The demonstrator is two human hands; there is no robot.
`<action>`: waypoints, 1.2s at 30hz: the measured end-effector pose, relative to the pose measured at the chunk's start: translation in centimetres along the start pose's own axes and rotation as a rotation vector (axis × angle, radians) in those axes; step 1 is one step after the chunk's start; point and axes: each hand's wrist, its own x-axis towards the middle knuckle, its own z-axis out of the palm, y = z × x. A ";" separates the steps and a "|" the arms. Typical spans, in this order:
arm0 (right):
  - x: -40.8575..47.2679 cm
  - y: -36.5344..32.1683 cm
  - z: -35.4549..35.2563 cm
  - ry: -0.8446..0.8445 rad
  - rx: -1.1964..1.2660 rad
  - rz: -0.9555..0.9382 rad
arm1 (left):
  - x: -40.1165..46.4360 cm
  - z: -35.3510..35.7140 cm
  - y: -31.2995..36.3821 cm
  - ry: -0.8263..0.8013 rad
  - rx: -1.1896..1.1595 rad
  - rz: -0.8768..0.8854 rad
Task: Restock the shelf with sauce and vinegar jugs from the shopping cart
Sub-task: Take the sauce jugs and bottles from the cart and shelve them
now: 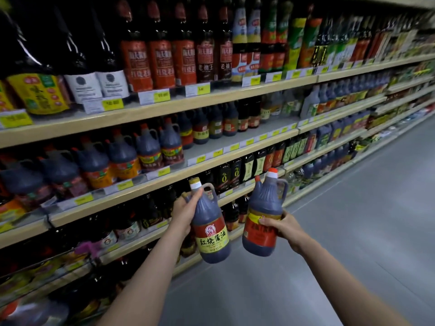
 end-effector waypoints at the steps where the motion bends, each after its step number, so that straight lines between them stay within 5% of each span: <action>1: 1.2 -0.5 -0.6 -0.004 -0.007 0.002 | 0.8 0.7 0.4 -0.001 -0.006 -0.006; 8: 10.6 -3.9 -4.3 -0.080 -0.048 -0.010 | 6.5 5.5 2.4 0.088 -0.062 -0.010; 20: 24.0 -10.1 -8.4 -0.494 -0.176 -0.140 | 8.5 12.3 2.3 0.473 -0.217 0.070; 28: 28.3 -14.8 -2.5 -0.653 -0.212 -0.317 | 8.6 11.3 3.8 0.674 -0.243 0.132; 36: 32.9 -15.8 5.5 -0.634 -0.210 -0.593 | 13.0 6.0 3.3 0.694 -0.237 0.223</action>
